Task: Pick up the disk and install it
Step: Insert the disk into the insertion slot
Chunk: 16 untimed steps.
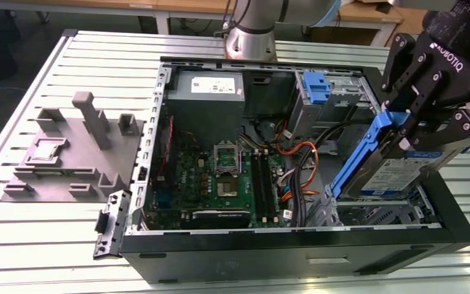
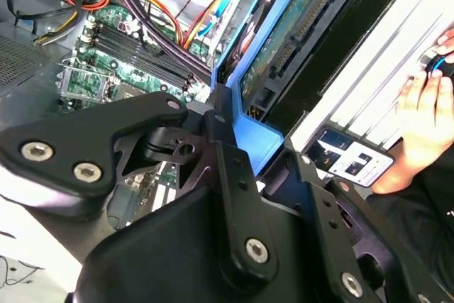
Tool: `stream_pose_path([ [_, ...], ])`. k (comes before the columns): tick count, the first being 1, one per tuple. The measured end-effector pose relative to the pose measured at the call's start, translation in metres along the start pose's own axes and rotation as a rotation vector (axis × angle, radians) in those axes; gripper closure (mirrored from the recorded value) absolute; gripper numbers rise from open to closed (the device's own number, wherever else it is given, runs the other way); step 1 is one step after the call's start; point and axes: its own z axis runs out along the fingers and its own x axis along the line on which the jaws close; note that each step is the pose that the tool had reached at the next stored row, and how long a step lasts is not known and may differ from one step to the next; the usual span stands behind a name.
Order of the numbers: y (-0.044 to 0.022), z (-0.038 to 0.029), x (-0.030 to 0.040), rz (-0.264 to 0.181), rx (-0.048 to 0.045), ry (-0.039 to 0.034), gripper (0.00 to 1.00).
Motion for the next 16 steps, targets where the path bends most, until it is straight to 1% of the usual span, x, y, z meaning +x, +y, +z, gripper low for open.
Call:
stream_pose_path([
  [5, -0.0001, -0.0004, 0.0001, 0.000, 0.0000, -0.0006, 0.64],
  [8, 0.0000, -0.0044, 0.0001, 0.000, 0.0000, -0.0008, 0.64],
  [10, 0.0000, -0.0059, 0.0002, 0.000, 0.0000, -0.0011, 0.64],
  [16, 0.0000, -0.0061, -0.0008, 0.000, -0.0001, -0.0034, 0.64],
])
